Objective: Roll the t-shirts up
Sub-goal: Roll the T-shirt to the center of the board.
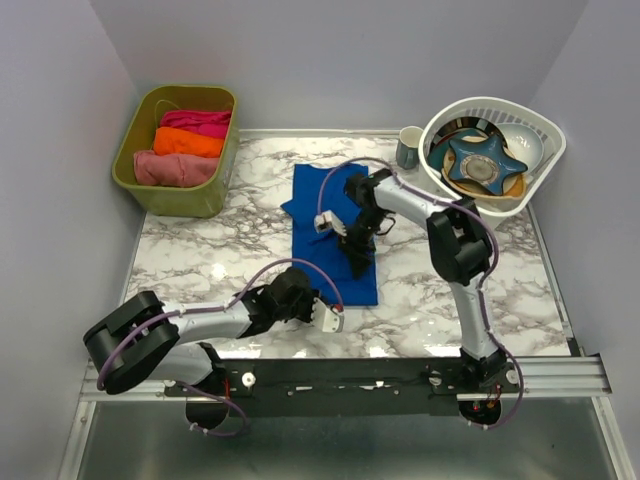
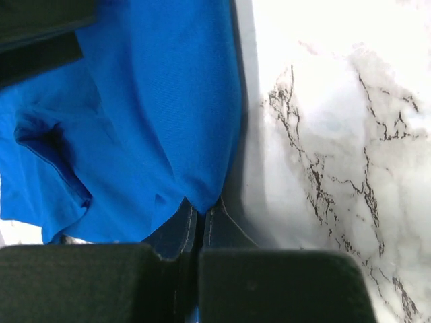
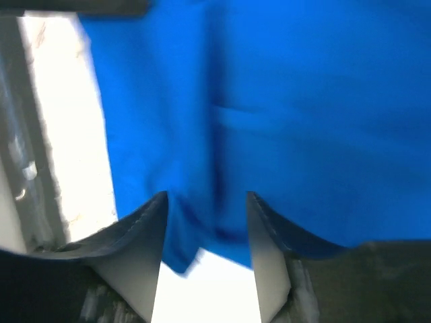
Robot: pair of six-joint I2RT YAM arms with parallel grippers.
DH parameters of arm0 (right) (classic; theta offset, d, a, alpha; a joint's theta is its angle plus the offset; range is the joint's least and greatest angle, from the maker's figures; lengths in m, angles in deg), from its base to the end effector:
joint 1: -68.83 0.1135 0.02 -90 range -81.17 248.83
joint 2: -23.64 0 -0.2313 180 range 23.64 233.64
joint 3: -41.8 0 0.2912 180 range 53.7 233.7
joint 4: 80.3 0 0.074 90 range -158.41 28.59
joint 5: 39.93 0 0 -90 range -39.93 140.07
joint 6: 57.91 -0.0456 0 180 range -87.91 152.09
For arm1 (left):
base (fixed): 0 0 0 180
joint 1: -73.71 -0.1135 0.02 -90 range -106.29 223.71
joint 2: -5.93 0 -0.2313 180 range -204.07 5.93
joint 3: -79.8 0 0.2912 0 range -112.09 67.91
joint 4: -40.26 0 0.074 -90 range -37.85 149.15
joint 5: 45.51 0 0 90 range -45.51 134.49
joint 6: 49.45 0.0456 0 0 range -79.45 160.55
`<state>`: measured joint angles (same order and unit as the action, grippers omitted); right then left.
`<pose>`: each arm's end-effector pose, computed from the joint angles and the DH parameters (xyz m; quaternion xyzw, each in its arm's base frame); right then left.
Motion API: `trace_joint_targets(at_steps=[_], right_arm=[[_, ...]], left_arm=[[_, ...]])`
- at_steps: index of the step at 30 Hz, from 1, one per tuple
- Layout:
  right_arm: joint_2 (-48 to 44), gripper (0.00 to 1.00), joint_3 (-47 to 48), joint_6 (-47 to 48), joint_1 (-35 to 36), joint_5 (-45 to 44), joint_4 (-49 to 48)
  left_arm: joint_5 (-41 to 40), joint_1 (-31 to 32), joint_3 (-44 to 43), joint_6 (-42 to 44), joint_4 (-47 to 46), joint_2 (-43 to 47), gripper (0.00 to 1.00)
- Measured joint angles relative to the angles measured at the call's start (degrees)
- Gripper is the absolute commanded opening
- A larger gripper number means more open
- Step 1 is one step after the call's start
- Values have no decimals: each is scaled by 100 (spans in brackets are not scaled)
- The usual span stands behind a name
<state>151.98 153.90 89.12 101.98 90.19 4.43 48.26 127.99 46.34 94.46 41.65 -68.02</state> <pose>0.3375 0.2556 0.1066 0.6391 -0.6833 -0.3526 0.0172 0.1531 -0.2181 0.0669 0.7471 0.5243 -0.0314 0.4074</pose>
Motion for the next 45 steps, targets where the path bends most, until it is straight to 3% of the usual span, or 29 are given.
trace_joint_targets(at_steps=[4,9,12,16,17,20,30,45], right_arm=[[-861,62,-415,-448,-588,24,-944],[-3423,71,-2660,-411,-1178,-31,-2437],[-5154,74,-4597,-328,-824,-48,-3818],[-6131,74,-6190,-254,133,-417,-5112],[-6166,74,-6415,-275,385,-520,-5351],[-6019,94,-6599,-426,831,-866,-5821],[-5427,94,-6404,-785,1150,-1563,-6675],[-4535,80,-5934,-964,1438,-1976,-6634]], left_arm=[[385,-205,-192,-83,450,94,0],[1154,-844,-710,-87,1241,59,0],[1735,-1320,-1432,-85,1963,-236,0],[2350,-1650,-2151,-83,2623,-549,0],[2459,-1674,-2225,-81,2750,-562,0],[2717,-1679,-2358,-87,3032,-608,0],[3064,-1773,-2396,-208,3458,-706,0],[3254,-2422,-2396,-382,3934,-730,0]])
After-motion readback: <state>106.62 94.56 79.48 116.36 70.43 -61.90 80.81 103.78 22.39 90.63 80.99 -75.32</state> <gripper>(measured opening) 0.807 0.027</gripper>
